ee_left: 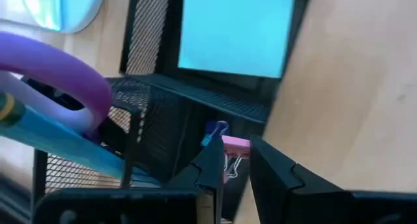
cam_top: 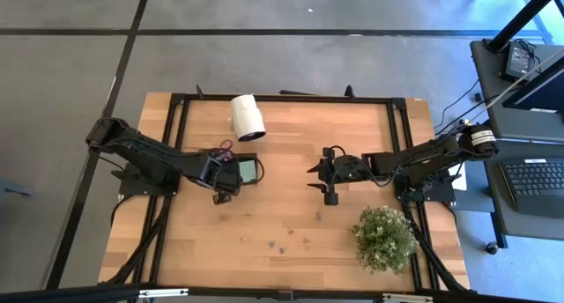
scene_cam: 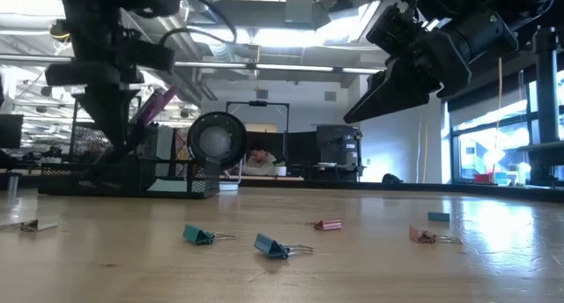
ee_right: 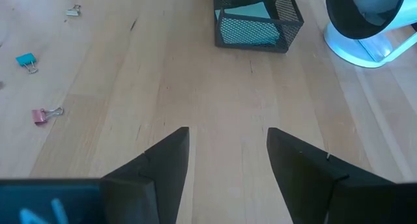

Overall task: Pick and place office supplies into organizer
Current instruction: Put the pink binder clip into the black desk organizer, then put the yellow binder clip into the black desk organizer

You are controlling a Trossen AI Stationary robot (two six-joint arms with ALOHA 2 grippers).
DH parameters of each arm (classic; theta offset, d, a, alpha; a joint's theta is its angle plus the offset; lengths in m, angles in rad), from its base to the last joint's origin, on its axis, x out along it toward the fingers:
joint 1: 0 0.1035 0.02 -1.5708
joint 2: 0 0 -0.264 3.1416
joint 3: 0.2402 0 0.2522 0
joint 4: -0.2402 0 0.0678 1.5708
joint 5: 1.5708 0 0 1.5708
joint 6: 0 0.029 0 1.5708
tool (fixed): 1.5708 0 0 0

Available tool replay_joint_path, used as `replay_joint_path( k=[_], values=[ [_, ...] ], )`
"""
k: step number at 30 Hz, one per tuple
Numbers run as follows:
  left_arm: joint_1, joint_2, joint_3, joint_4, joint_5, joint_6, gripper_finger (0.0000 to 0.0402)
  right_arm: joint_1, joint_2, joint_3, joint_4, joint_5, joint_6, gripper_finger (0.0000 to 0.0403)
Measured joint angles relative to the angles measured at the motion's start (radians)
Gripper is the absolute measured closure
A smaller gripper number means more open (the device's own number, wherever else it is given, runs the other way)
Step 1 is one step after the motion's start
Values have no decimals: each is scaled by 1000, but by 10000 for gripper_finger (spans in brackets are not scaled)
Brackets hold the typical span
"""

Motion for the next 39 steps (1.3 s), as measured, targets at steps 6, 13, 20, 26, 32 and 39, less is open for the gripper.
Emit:
replay_joint_path(
  k=[6,13,20,26,32,39],
  values=[
    [28,26,-41,-2,-20,-1,350,0,0,0,0,0,1,193],
    [58,25,-60,7,-22,12,348,0,0,0,0,0,1,193],
    [71,25,-60,18,-10,25,340,0,0,0,0,0,1,193],
    [71,25,-60,18,-4,25,317,0,0,0,0,0,0,193],
    [71,25,-60,18,-8,26,306,0,0,0,0,0,0,193],
    [67,24,-34,3,12,61,300,0,0,0,0,0,0,193]
  ],
)
